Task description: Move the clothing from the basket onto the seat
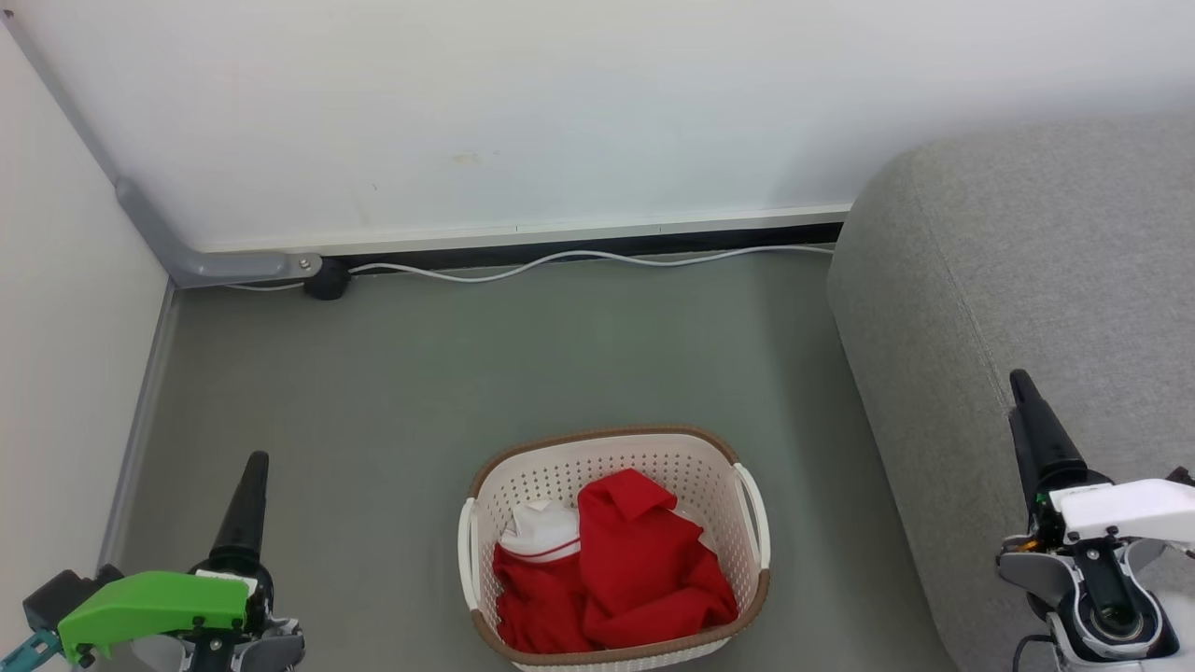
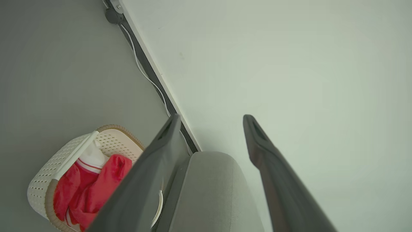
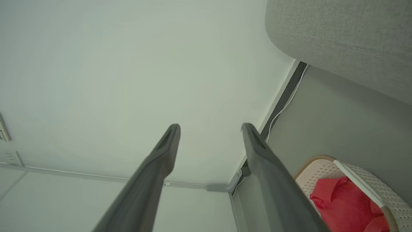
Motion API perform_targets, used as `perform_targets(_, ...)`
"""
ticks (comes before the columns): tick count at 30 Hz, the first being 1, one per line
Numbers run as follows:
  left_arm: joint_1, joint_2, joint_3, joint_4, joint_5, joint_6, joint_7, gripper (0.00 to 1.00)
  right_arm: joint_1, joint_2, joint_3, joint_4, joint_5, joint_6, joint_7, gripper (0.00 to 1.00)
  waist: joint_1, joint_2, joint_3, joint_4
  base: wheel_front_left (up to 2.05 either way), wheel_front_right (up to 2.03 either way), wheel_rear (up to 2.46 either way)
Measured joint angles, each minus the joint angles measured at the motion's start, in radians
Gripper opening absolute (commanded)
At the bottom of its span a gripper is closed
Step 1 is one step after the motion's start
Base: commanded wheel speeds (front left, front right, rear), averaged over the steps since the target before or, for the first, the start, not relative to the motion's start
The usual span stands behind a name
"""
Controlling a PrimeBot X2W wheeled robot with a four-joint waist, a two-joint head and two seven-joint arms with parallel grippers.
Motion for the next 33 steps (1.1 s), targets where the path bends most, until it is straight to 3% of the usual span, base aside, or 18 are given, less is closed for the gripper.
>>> perform_targets(18, 0.000, 0.014, -0.055, -0.029, 0.261, 0.035, -0.062, 1.00, -0.002, -0.031, 0.131, -0.010, -0.302, -0.062, -0.062, 1.00, 0.0000, 0.0000, -0.001, 0.000, 0.00, 0.00, 0.00)
perform_targets(33, 0.003, 0.015, -0.085, -0.050, 0.459, 0.051, -0.113, 1.00, -0.007, -0.058, 0.222, -0.006, -0.498, -0.090, -0.118, 1.00, 0.0000, 0.0000, -0.004, -0.002, 0.00, 0.00, 0.00)
